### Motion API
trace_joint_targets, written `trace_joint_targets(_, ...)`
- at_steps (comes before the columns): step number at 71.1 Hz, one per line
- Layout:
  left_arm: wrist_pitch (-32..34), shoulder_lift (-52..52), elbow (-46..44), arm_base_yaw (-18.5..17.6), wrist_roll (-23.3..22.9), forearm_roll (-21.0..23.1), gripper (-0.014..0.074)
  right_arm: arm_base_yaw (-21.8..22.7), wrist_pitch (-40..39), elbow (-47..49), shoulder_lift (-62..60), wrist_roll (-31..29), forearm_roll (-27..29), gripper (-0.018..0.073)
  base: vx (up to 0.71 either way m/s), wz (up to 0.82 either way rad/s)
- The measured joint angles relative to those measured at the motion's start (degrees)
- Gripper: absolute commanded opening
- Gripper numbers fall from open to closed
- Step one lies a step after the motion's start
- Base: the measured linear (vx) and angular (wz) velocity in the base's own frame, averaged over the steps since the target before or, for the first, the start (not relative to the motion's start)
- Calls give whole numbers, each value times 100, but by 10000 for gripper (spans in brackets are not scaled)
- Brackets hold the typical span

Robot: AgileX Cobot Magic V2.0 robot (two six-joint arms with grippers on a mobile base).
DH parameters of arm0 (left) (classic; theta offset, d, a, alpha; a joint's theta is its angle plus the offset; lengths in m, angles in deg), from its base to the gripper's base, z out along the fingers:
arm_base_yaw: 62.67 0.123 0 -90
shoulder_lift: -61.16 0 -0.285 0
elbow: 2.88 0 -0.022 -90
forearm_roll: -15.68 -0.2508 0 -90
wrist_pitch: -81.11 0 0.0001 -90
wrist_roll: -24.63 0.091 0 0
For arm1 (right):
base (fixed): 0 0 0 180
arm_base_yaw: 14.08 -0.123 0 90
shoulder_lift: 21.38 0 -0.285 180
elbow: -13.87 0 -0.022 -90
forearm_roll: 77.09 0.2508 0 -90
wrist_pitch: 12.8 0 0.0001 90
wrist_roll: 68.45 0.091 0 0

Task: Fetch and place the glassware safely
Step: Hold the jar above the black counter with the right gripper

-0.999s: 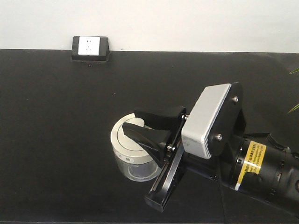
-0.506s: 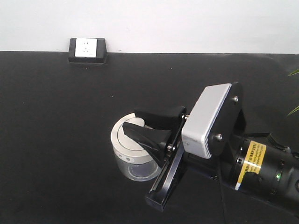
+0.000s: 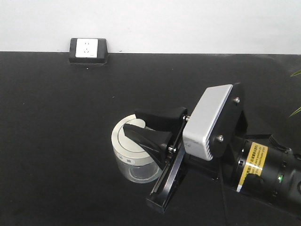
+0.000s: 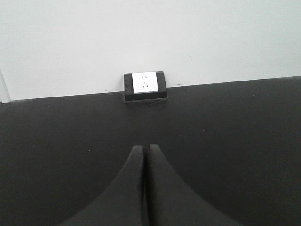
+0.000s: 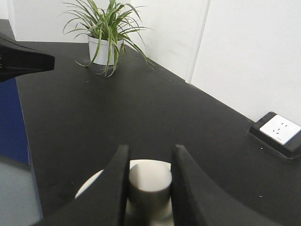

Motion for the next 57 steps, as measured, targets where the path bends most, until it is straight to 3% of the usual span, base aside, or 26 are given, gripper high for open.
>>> trace_joint_targets(57,0,0,0,0,0,0,-7,0,-41,0,0,0,0,-1,0,0)
